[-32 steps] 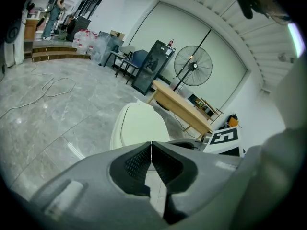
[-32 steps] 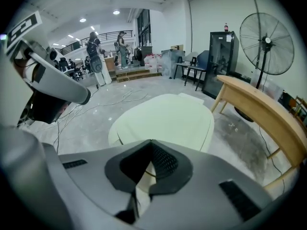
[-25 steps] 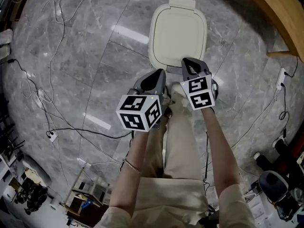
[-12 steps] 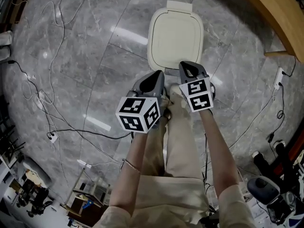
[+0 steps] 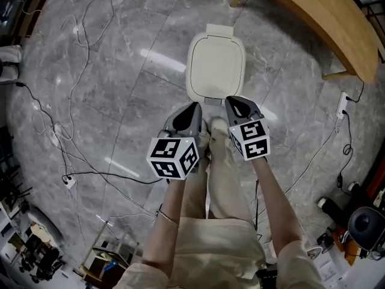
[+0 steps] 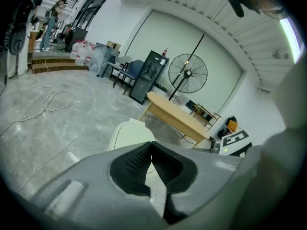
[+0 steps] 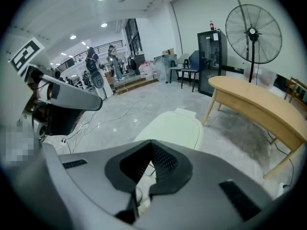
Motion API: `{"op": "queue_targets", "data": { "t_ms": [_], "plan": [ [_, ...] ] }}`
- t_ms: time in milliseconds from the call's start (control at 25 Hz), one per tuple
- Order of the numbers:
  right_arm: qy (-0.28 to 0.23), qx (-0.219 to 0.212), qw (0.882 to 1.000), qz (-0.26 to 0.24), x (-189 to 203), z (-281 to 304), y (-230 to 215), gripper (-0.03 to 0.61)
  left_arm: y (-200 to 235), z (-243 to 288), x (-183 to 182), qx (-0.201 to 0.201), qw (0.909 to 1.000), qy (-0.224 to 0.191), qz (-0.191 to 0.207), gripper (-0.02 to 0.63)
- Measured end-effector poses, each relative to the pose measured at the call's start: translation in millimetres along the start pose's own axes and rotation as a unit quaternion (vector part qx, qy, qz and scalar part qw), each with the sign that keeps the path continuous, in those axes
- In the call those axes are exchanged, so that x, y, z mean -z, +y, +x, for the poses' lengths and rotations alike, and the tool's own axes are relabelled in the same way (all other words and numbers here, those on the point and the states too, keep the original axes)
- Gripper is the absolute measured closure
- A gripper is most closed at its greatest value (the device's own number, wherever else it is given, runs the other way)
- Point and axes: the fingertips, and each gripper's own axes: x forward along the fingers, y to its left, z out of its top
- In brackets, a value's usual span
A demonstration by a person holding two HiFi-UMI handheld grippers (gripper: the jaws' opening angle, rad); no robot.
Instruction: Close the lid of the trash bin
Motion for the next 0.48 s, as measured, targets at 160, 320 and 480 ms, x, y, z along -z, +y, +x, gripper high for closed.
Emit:
{"op": "queue_targets", "data": {
  "t_ms": [160, 320, 480],
  "plan": [
    [-0.019, -0.001, 1.000, 0.003, -25.9, -33.1, 6.8, 0.574, -16.6, -22.9, -24.6, 0.004, 0.9999, -0.012, 0.011, 0.591],
    [-0.045, -0.006, 0.999, -0.003, -55.5, -60.1, 10.4, 0.574, -30.0, -38.3, -46.3, 0.007, 0.9994, -0.027, 0.021, 0.591],
    [-0.063, -0.017, 0.998, -0.014, -83.8, -82.6, 13.8, 0.574, -47.1, -53.7, -68.6, 0.021, 0.9982, -0.037, 0.043, 0.591]
  ]
}}
